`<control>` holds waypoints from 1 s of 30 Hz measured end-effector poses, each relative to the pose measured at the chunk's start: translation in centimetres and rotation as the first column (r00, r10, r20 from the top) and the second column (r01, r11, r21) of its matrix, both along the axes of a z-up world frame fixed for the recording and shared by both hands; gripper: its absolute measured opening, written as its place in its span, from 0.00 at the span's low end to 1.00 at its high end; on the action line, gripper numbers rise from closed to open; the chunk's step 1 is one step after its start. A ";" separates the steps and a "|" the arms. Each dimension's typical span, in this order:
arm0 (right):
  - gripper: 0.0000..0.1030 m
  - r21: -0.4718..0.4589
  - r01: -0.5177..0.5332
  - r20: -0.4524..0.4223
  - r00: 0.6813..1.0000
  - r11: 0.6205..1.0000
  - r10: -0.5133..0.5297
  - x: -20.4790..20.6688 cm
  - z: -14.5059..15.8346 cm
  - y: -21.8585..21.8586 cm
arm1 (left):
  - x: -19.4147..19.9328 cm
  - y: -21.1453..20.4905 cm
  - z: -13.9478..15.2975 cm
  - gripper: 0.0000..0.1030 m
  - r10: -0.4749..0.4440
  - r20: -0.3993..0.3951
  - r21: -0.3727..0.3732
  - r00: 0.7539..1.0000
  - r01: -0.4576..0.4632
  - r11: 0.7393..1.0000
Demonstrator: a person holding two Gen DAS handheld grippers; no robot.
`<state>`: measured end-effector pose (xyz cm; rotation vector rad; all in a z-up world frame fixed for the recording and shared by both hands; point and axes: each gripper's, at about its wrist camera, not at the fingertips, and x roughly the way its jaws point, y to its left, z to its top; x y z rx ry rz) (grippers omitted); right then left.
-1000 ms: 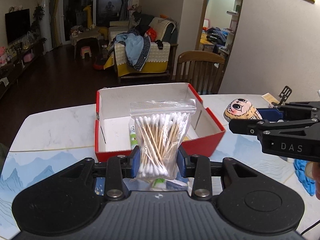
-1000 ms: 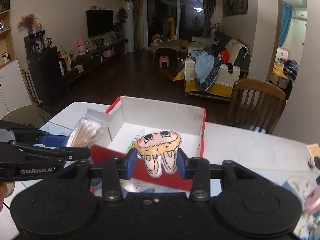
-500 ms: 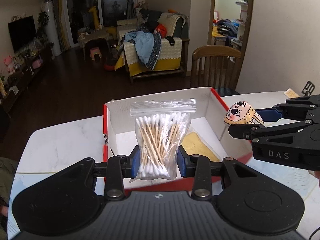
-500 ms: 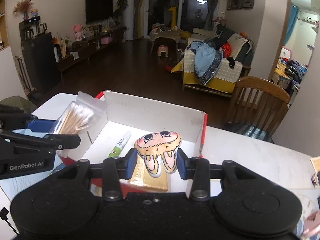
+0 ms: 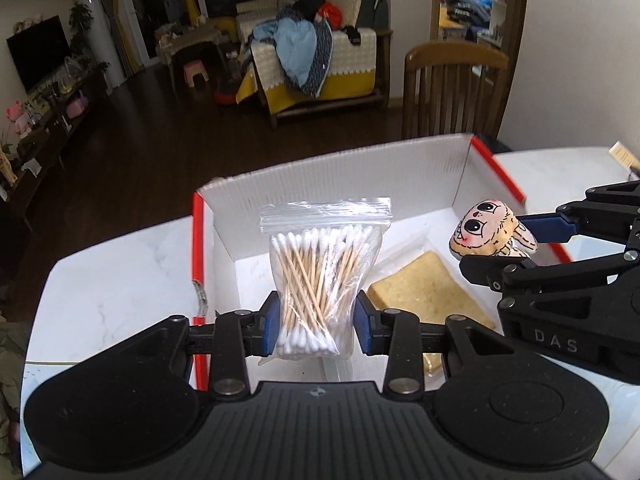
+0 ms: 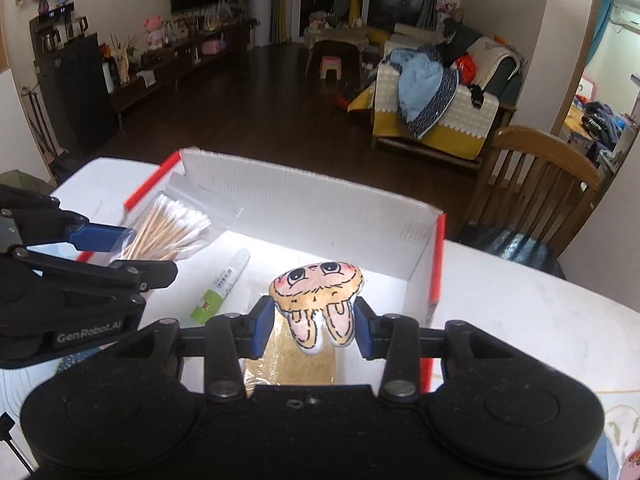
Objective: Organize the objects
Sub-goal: 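Carry the cotton swab bag and face keychain with both tools into the red box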
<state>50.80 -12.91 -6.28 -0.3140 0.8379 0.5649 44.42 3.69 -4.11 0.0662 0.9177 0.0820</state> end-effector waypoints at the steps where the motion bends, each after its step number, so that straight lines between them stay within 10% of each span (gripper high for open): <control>1: 0.40 -0.007 0.005 -0.013 1.000 1.000 -0.005 0.3 -0.4 0.1 | 0.3 0.0 -0.4 0.35 0.000 -0.014 0.000 1.000 0.000 1.000; 30: 0.54 -0.088 -0.032 -0.165 0.986 0.996 0.017 2.5 -5.6 1.6 | 3.7 0.5 -6.3 0.42 -0.015 -0.231 -0.034 0.973 0.007 0.999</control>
